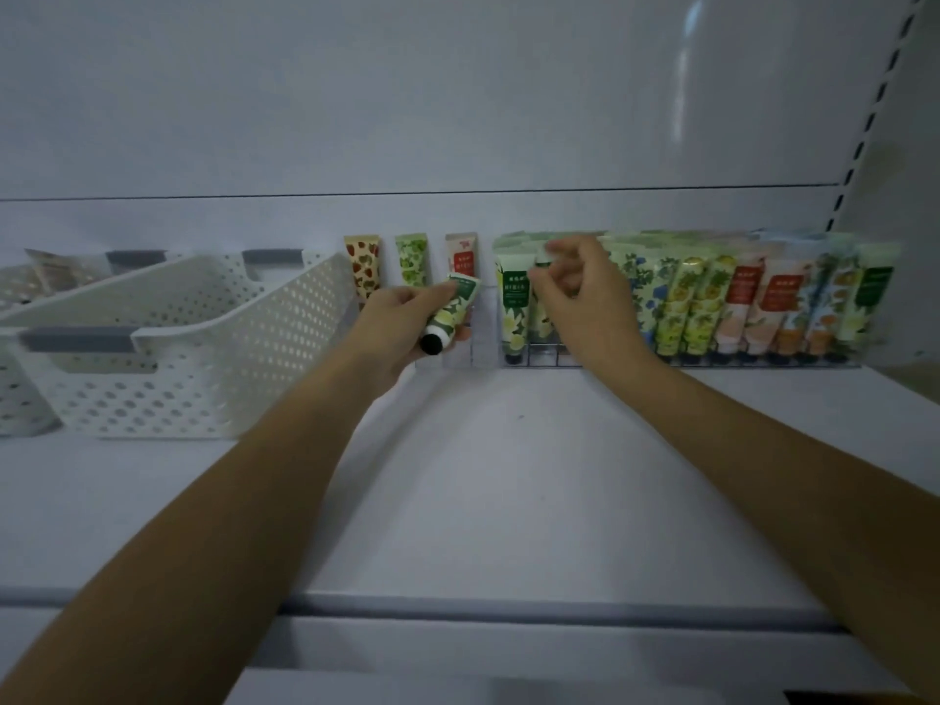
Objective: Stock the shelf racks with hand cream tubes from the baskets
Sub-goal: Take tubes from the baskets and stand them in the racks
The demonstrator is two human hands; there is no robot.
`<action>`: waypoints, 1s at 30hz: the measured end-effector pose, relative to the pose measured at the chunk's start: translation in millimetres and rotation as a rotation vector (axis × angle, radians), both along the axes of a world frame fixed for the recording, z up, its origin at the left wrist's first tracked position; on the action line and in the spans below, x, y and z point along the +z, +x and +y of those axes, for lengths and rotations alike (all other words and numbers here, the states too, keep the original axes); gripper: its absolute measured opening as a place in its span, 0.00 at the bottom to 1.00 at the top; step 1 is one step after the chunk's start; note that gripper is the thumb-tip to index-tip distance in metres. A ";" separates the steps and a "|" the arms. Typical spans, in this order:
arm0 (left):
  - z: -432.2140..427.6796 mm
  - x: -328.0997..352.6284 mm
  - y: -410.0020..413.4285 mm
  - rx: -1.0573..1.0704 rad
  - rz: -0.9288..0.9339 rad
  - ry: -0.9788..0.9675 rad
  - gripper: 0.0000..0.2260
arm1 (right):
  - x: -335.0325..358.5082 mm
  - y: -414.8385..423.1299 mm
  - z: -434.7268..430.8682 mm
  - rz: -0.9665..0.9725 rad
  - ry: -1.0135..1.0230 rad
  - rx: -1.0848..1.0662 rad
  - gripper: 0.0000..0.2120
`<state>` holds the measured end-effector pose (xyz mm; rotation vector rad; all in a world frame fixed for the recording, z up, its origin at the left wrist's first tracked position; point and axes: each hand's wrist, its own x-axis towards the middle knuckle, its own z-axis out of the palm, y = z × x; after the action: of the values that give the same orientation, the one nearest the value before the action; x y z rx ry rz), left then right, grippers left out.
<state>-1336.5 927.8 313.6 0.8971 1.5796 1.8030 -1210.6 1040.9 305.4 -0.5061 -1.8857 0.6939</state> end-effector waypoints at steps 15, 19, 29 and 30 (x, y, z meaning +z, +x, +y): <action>1.9 -14.8 10.0 -0.169 0.446 -0.275 0.11 | 9.9 16.2 5.1 0.214 -0.472 0.139 0.07; 6.8 -23.3 2.7 -0.016 0.905 -0.361 0.11 | 8.4 22.6 13.1 0.200 -0.284 0.009 0.09; 7.9 -30.9 -3.3 0.024 1.136 -0.440 0.10 | 2.8 24.9 19.1 -0.017 0.132 -0.073 0.13; 8.0 -31.6 -3.5 0.019 1.139 -0.444 0.10 | 2.7 25.1 19.4 -0.060 0.157 -0.064 0.16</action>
<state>-1340.0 935.8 282.0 1.8123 2.4814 0.8019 -1185.5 1060.2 308.1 -0.4891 -1.9532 0.4893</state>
